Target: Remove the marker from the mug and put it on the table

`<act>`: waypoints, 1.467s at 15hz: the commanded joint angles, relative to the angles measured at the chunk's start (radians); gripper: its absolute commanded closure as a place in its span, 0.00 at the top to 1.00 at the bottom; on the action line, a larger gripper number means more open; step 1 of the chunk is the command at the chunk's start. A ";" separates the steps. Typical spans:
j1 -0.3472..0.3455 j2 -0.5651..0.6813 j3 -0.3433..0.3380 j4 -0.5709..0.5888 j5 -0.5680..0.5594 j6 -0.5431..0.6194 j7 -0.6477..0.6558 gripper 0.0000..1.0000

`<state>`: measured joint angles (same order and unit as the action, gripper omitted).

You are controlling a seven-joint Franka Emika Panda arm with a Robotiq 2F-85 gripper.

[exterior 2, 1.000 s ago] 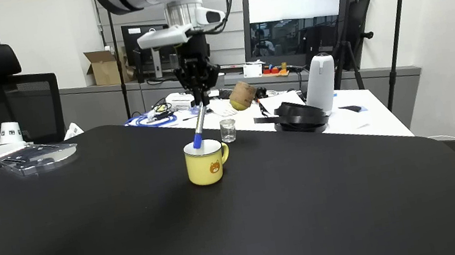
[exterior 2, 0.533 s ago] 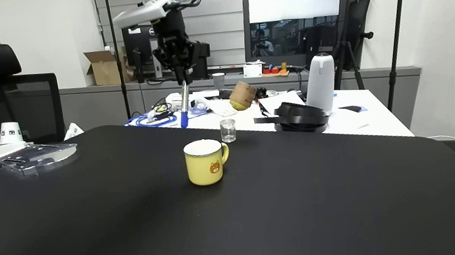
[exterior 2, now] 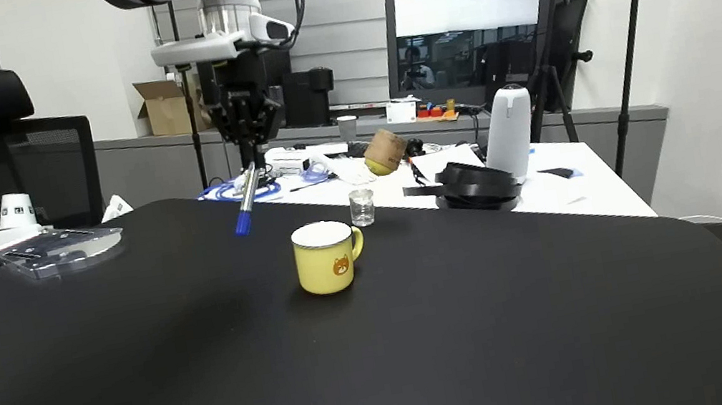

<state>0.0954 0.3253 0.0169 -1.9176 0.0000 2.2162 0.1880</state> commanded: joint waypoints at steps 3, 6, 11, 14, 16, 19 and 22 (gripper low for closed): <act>-0.019 0.085 0.013 0.056 0.039 -0.102 -0.059 0.06; -0.024 0.134 0.005 0.085 0.034 -0.142 -0.060 0.06; -0.037 0.203 0.004 0.146 0.033 -0.237 -0.076 0.48; -0.040 0.228 0.004 0.178 0.035 -0.291 -0.081 0.57; -0.043 0.230 0.003 0.188 0.038 -0.312 -0.082 0.71; -0.052 0.200 -0.002 0.173 0.037 -0.311 -0.087 0.93; -0.064 0.137 -0.013 0.130 0.013 -0.298 -0.116 1.00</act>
